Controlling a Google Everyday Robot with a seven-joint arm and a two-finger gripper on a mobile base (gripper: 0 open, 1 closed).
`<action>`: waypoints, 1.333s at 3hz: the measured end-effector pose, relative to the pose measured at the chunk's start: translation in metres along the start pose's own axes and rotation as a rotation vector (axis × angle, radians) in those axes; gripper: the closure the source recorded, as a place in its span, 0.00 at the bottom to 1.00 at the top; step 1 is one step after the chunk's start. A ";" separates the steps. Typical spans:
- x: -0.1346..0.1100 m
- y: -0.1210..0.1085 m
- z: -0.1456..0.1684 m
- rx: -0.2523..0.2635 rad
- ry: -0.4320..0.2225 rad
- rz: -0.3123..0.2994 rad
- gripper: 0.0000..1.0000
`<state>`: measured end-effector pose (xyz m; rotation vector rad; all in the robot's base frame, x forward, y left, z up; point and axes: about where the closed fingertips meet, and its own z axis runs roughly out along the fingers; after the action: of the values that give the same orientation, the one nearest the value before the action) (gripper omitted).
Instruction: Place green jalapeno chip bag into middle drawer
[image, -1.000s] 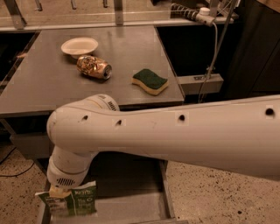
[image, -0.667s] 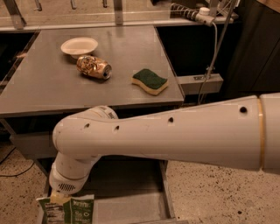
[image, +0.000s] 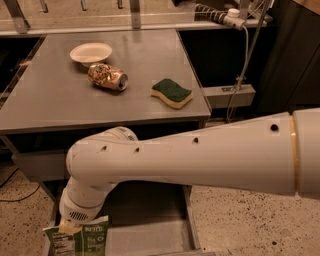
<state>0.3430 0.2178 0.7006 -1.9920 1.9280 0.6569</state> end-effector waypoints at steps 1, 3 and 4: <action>0.012 -0.009 0.026 0.019 -0.013 0.042 1.00; 0.024 -0.042 0.070 0.033 -0.028 0.093 1.00; 0.029 -0.049 0.082 0.029 -0.059 0.117 1.00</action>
Offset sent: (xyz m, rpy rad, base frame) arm 0.0463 0.0200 -0.0859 0.0128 -0.0130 -0.1353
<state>0.3823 0.2376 0.6111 -1.8330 2.0198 0.7044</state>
